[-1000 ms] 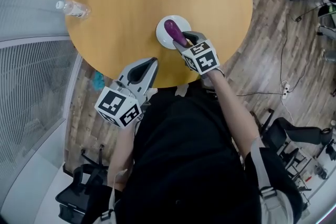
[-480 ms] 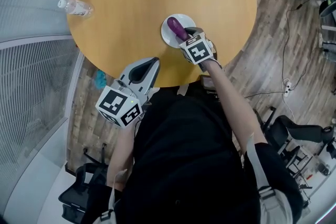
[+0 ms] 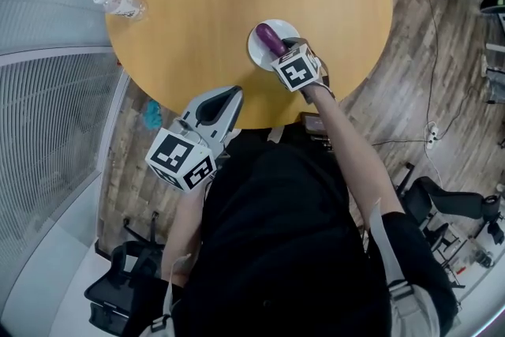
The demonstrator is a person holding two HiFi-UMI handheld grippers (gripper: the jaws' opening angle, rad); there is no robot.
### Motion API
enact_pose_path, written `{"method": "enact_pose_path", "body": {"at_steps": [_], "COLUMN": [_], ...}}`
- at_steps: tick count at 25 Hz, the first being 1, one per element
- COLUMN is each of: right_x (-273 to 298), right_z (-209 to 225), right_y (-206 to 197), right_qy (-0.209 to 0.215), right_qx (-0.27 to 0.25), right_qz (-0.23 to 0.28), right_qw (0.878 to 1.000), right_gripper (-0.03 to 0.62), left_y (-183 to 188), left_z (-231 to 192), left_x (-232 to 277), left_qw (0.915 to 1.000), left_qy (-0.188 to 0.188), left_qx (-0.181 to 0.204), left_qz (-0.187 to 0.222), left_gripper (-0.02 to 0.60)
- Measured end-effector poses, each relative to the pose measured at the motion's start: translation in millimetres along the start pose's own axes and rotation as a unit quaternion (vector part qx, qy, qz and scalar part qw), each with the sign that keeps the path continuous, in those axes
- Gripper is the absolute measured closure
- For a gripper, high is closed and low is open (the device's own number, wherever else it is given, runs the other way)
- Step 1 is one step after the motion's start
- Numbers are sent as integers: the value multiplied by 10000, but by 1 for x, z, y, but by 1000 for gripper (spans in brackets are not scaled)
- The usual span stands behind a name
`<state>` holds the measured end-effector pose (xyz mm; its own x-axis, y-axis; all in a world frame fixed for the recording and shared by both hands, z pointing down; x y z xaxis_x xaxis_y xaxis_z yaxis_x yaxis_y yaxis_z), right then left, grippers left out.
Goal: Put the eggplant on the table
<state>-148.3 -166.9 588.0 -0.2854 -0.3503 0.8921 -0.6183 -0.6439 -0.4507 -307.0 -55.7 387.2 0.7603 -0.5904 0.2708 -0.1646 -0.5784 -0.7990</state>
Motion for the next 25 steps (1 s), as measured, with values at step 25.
{"method": "enact_pose_path", "body": {"at_steps": [25], "right_x": [-6], "right_z": [1], "right_y": [-6], "right_qy": [-71], "right_qx": [47], "right_qz": [111], "right_qw": [9999], "right_gripper": [338], "left_y": [-14], "left_z": [17], "left_x": [-23], "left_qw": [9999], "left_qy": [139], "left_qx": [44], "left_qz": [61], "left_gripper": [572]}}
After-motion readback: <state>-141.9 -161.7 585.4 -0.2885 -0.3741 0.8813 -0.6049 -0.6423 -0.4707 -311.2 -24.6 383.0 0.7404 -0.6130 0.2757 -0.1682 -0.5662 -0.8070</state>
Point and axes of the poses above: the fingertips, and each gripper's own axes: x forward along the fingers, z to its right, y out of its top, the point moved 6 cm from there along -x, backward along the fingers, and after that the axes turned 4 degrees about -y, right-handed, at the moved point
